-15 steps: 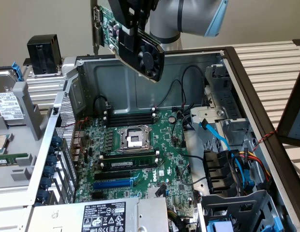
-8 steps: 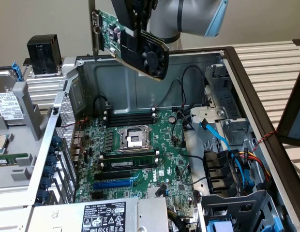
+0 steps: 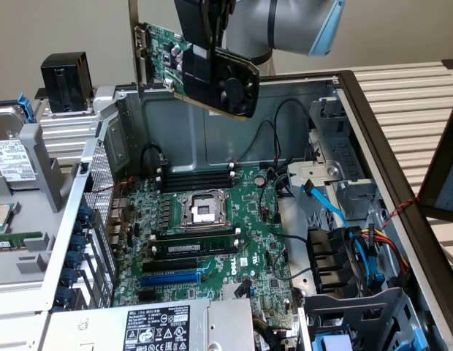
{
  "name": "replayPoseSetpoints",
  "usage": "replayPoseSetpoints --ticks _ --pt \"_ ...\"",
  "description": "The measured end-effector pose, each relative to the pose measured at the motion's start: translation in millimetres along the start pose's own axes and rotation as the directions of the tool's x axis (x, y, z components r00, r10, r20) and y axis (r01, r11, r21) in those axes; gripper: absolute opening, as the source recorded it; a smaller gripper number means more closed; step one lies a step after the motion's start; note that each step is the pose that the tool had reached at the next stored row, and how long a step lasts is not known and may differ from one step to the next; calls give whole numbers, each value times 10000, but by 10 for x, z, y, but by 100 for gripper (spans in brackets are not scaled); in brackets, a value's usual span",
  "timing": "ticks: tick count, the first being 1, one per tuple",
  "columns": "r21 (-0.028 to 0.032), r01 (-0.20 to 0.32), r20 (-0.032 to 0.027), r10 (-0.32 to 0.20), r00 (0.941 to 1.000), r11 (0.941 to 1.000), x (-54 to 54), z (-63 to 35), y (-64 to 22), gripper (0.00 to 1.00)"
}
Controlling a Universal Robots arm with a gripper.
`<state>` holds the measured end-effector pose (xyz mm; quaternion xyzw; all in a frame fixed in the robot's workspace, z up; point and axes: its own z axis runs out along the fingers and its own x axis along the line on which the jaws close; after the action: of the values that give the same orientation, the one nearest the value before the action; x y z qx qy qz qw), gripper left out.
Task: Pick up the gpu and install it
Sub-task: 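Pick up the gpu and move the gpu toward the slot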
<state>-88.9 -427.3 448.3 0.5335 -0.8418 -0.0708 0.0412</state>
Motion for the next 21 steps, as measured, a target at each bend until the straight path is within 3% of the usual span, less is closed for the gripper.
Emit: replayPoseSetpoints --ticks 2,5,10,12,15,18,21 --pt "68 291 4 -291 9996 9996 0 6 -1 27" --pt "218 772 -7 -772 9970 9968 0 13 -3 27" --pt "307 1443 -80 -1441 9895 9891 2 53 -6 27" --pt "404 1685 -88 -1683 9857 9849 13 92 10 27" --pt "478 1882 -101 -1879 9821 9810 18 118 19 27" --pt "479 2308 -163 -2303 9730 9718 20 134 15 27" --pt "455 2809 -244 -2800 9597 9587 20 143 15 27"
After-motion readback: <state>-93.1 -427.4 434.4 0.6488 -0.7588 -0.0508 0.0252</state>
